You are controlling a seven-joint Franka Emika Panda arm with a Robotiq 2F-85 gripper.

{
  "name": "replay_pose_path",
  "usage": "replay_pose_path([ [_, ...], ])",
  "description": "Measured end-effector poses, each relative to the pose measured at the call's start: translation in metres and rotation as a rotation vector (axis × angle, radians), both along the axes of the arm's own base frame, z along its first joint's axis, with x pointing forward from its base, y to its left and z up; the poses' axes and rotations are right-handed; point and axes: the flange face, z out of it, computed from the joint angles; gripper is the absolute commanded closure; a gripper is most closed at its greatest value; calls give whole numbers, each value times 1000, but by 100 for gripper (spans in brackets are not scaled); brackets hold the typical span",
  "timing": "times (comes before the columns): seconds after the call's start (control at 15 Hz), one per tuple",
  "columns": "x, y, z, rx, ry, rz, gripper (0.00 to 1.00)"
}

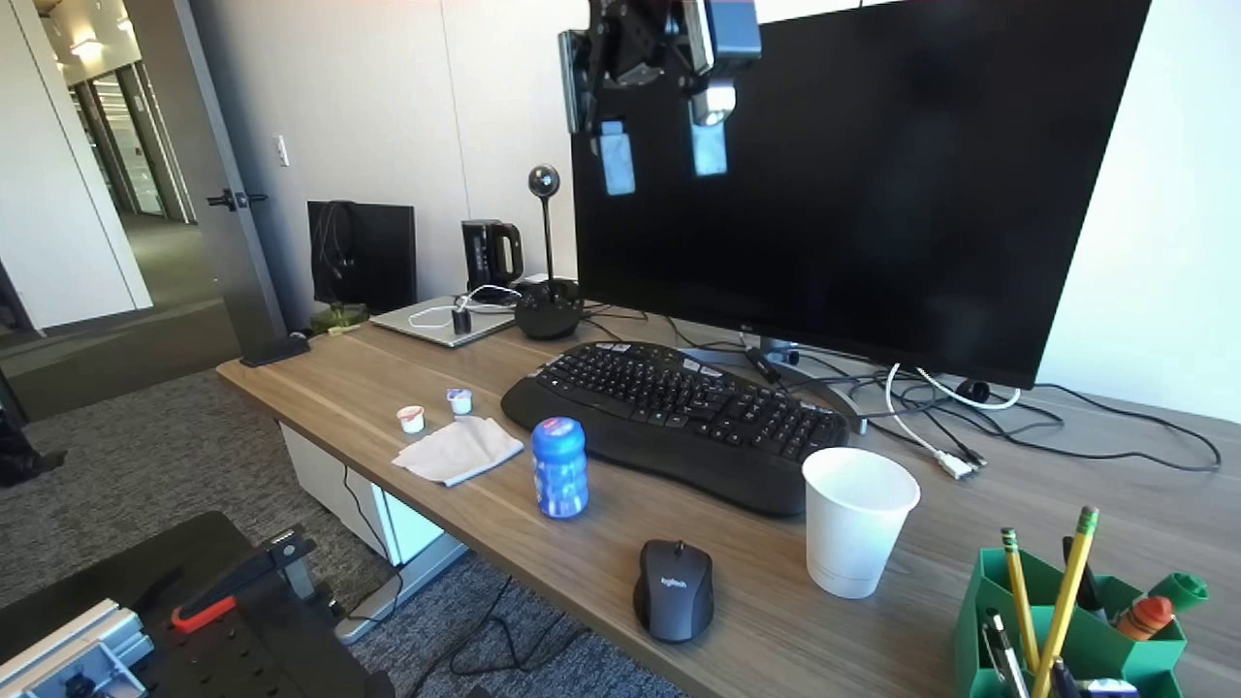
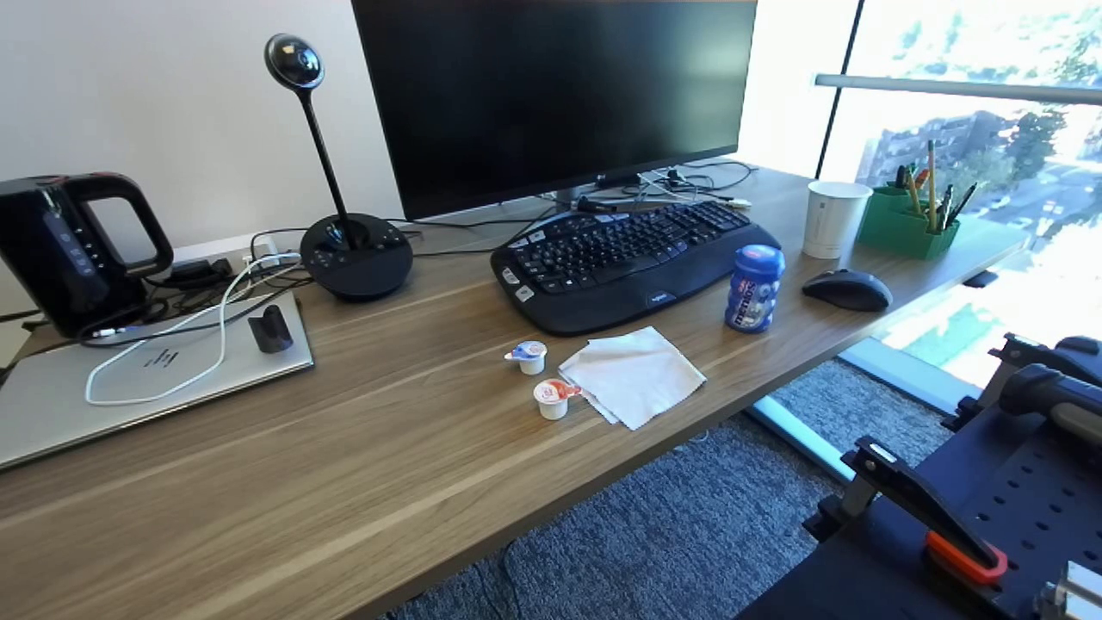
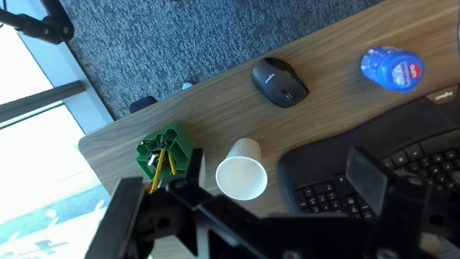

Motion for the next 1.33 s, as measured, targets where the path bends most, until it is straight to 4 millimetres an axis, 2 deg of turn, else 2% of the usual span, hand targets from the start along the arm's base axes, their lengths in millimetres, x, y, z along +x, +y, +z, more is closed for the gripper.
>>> replay_pose_path([
  [0.47,36,-46,-5,-25,-51,-293,0],
  [0.6,41,-48,-7,-27,-53,-303,0],
  [1.33,40,-48,-9,-27,-49,-303,0],
])
